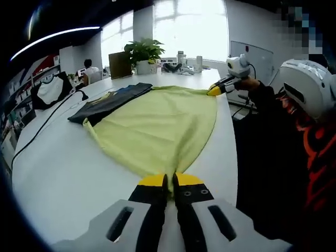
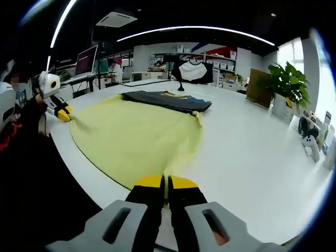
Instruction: Fold the garment on the visible template until the final outline fits inside the template.
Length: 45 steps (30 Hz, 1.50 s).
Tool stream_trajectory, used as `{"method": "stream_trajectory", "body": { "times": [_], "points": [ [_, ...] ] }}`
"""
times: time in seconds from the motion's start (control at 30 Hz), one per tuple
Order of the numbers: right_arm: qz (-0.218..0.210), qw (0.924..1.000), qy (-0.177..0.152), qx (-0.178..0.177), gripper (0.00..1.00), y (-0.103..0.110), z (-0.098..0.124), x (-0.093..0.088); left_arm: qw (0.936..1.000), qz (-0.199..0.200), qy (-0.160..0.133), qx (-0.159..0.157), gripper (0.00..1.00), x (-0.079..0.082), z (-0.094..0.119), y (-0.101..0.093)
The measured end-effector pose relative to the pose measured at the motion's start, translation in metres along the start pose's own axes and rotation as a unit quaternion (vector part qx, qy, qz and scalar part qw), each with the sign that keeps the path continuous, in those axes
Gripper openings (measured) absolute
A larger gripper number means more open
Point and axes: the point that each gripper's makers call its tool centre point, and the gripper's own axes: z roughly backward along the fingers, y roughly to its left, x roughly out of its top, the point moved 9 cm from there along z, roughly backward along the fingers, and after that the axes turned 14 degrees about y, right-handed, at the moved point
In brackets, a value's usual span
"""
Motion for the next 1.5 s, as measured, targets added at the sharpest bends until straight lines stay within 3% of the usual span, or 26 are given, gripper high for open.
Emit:
{"method": "stream_trajectory", "body": {
  "times": [0.1, 0.23, 0.33, 0.47, 0.57, 0.83, 0.97, 1.07, 1.17, 1.23, 1.4, 1.5],
  "points": [
    [0.012, 0.9999, 0.007, -0.002, 0.00, 0.002, 0.002, 0.000, 0.9999, -0.011, 0.003, -0.001, 0.04, 0.000, 0.001, -0.001],
    [-0.021, 0.9996, -0.006, 0.017, 0.00, -0.003, 0.006, 0.000, 1.0000, -0.001, 0.004, -0.004, 0.04, 0.000, 0.003, 0.000],
    [-0.020, 0.9996, -0.004, 0.018, 0.00, -0.004, 0.009, 0.000, 1.0000, 0.005, -0.003, -0.007, 0.04, 0.004, 0.007, -0.002],
    [-0.021, 0.9996, -0.010, 0.016, 0.00, -0.005, 0.019, 0.005, 0.9998, -0.003, -0.020, -0.006, 0.04, 0.013, 0.020, -0.008],
    [-0.022, 0.9991, -0.029, 0.020, 0.00, -0.004, 0.027, 0.011, 0.9996, 0.022, -0.018, -0.007, 0.04, 0.015, 0.025, -0.008],
    [-0.027, 0.9987, -0.038, 0.018, 0.00, -0.001, 0.046, 0.025, 0.9990, 0.015, -0.041, -0.001, 0.04, 0.024, 0.042, -0.013],
    [-0.026, 0.9985, -0.045, 0.016, 0.00, -0.004, 0.055, 0.039, 0.9981, 0.019, -0.059, 0.002, 0.04, 0.030, 0.051, -0.014],
    [-0.007, 0.9989, -0.044, 0.012, 0.00, -0.004, 0.058, 0.049, 0.9985, 0.020, -0.052, 0.005, 0.04, 0.032, 0.053, -0.015],
    [0.005, 0.9989, -0.046, 0.003, 0.00, -0.005, 0.060, 0.059, 0.9967, 0.019, -0.077, 0.018, 0.04, 0.038, 0.058, -0.010],
    [0.022, 0.9987, -0.044, -0.008, 0.00, -0.004, 0.063, 0.067, 0.9962, 0.030, -0.080, 0.014, 0.04, 0.041, 0.060, -0.008],
    [0.080, 0.9955, -0.041, -0.029, 0.00, -0.009, 0.068, 0.094, 0.9961, 0.008, -0.081, 0.035, 0.04, 0.056, 0.065, -0.001],
    [0.090, 0.9939, -0.050, -0.039, 0.00, -0.012, 0.069, 0.109, 0.9955, 0.008, -0.085, 0.039, 0.04, 0.065, 0.070, 0.003]
  ]
}}
